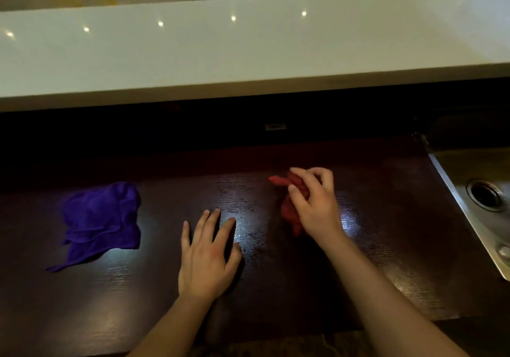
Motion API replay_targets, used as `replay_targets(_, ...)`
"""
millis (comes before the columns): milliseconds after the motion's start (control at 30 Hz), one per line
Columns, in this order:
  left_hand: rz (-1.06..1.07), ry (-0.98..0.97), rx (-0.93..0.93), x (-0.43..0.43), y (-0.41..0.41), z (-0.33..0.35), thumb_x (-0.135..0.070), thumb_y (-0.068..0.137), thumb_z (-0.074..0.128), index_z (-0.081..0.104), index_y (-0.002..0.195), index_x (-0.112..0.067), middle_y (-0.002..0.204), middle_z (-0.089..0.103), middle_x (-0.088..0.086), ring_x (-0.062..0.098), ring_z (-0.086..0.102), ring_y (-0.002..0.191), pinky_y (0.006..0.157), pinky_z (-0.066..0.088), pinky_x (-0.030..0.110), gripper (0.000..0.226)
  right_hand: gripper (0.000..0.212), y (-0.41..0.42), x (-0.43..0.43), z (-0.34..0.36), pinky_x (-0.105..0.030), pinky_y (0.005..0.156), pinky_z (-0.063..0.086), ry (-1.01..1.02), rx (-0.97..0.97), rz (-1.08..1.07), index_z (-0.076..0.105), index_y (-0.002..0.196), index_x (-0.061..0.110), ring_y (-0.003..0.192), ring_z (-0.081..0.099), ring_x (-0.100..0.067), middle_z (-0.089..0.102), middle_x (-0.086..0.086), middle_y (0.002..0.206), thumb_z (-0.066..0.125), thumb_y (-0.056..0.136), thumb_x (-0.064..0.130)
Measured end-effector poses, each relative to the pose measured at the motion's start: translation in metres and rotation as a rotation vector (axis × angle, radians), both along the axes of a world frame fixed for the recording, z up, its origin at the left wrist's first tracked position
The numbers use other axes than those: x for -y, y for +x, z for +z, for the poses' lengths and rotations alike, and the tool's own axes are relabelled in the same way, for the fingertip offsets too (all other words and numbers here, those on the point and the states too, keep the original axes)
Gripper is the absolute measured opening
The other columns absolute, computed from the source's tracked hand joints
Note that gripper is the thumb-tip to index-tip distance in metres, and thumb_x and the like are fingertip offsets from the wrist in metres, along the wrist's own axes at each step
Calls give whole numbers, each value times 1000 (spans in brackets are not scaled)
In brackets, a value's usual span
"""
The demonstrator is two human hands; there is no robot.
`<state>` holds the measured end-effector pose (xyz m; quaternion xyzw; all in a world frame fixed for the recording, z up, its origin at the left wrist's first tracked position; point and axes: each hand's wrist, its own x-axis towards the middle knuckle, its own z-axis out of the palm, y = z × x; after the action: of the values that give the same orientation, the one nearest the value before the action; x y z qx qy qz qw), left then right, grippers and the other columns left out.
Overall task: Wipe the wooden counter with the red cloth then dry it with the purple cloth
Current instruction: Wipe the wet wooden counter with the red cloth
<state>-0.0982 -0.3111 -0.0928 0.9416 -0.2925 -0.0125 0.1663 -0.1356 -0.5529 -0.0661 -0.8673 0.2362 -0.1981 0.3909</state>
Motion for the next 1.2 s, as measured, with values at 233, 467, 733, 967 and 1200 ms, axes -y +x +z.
replay_targets(233, -1, 14, 3, -1, 1, -2, -45, 89, 39, 54, 134, -22, 150, 45, 10, 25, 28, 145, 117, 15, 60, 53, 31, -20, 22, 4, -27, 103, 32, 83, -150, -73, 63, 127, 28, 128, 48, -22, 56, 1, 138, 57, 96, 26)
replay_targets(467, -8, 33, 9, -2, 1, -5, -44, 88, 40, 53, 135, -23, 150, 44, 9, 25, 29, 145, 117, 16, 60, 52, 49, -55, -50, -25, -39, 118, 25, -582, -239, 472, 50, 138, 32, 140, 37, -32, 36, -1, 157, 45, 94, 54)
replay_targets(733, -5, 19, 23, -1, 2, -6, -42, 88, 42, 54, 133, -23, 149, 45, 9, 25, 30, 144, 116, 17, 60, 50, 50, 25, 31, -19, -50, 106, 35, -424, -427, -33, 50, 141, 29, 134, 31, -39, 29, -11, 157, 58, 93, 43)
replay_targets(967, -4, 35, 24, -2, 3, -7, -42, 88, 42, 54, 133, -22, 149, 45, 9, 24, 30, 144, 115, 19, 60, 51, 46, 7, -32, -33, -42, 85, 44, -699, -223, 455, 53, 131, 34, 111, 48, -31, 49, -1, 140, 54, 88, 51)
replay_targets(1200, 0, 4, 22, -2, 1, -6, -42, 89, 42, 55, 132, -22, 149, 46, 8, 23, 30, 144, 116, 18, 60, 49, 43, 38, 38, -21, -45, 94, 41, -540, -361, 10, 59, 132, 28, 121, 43, -35, 47, -5, 145, 61, 91, 41)
